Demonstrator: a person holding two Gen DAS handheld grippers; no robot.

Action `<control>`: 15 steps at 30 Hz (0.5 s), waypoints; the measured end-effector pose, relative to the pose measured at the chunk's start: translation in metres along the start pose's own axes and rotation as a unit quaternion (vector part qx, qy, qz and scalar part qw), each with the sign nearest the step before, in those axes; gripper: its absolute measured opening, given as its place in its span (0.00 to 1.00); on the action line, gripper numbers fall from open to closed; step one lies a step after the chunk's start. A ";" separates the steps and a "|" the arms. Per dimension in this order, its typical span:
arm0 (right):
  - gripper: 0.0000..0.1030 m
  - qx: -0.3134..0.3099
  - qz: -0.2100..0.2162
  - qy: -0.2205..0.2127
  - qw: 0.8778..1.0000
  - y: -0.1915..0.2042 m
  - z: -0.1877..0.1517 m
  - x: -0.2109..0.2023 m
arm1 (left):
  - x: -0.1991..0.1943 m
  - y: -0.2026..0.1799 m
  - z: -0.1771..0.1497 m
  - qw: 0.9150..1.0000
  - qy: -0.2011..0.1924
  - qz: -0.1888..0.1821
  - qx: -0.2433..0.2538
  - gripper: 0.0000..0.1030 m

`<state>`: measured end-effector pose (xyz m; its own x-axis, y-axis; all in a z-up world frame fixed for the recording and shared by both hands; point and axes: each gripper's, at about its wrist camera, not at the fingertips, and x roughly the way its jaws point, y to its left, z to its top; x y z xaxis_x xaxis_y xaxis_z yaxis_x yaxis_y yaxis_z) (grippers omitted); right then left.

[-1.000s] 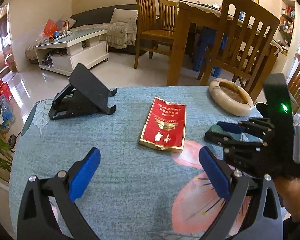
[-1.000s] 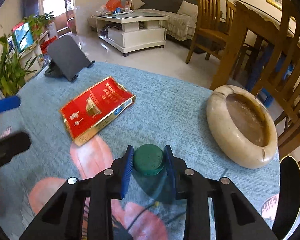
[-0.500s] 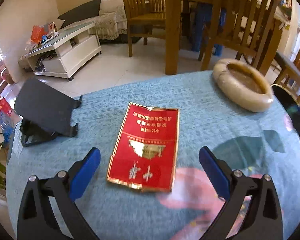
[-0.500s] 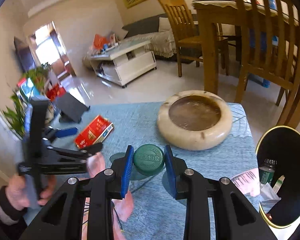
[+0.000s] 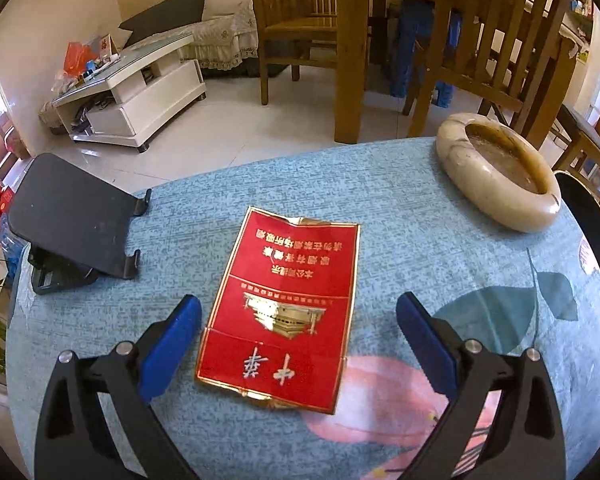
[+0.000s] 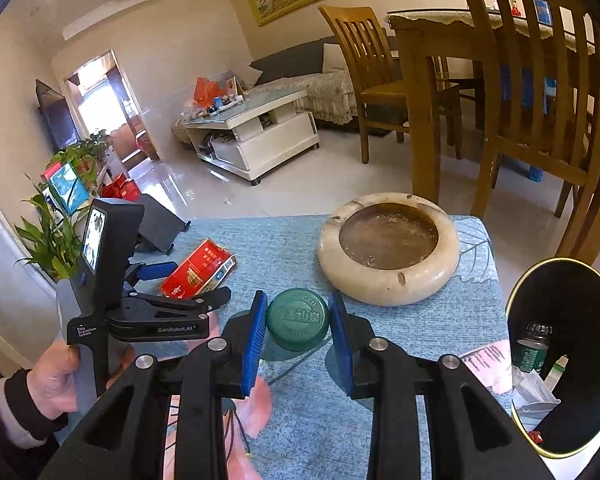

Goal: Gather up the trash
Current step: 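Grasp the green bottle cap with the right gripper while the left gripper grasps the red cigarette packet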

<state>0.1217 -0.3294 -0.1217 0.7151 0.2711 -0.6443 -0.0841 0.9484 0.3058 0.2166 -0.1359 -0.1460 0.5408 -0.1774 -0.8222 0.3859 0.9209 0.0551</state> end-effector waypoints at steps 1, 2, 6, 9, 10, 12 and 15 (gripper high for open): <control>0.30 0.000 -0.001 -0.001 1.000 0.000 0.000 -0.001 | 0.000 -0.001 0.000 1.000 -0.001 0.000 0.000 0.95; 0.30 0.000 -0.001 -0.002 1.000 -0.001 0.000 -0.003 | 0.000 -0.001 0.000 1.000 0.000 -0.001 -0.001 0.95; 0.30 0.001 -0.007 -0.010 1.000 -0.006 0.000 -0.011 | 0.001 -0.006 -0.001 1.000 0.002 0.001 0.001 0.95; 0.30 0.007 -0.013 -0.015 1.000 -0.012 0.000 -0.016 | 0.003 -0.008 0.000 1.000 0.004 0.000 0.001 0.95; 0.31 0.009 -0.014 -0.015 1.000 -0.014 0.001 -0.016 | 0.003 -0.007 0.001 1.000 0.005 0.000 0.001 0.95; 0.31 0.014 -0.017 -0.018 1.000 -0.019 0.001 -0.020 | 0.004 -0.008 0.002 1.000 0.007 -0.003 0.000 0.95; 0.30 0.020 -0.023 -0.021 0.999 -0.027 0.002 -0.023 | 0.007 -0.010 0.005 1.000 0.012 -0.001 0.002 0.94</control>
<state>0.1093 -0.3611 -0.1137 0.7464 0.2197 -0.6282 -0.0240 0.9522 0.3044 0.2200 -0.1482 -0.1500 0.5214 -0.1709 -0.8360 0.3896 0.9193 0.0551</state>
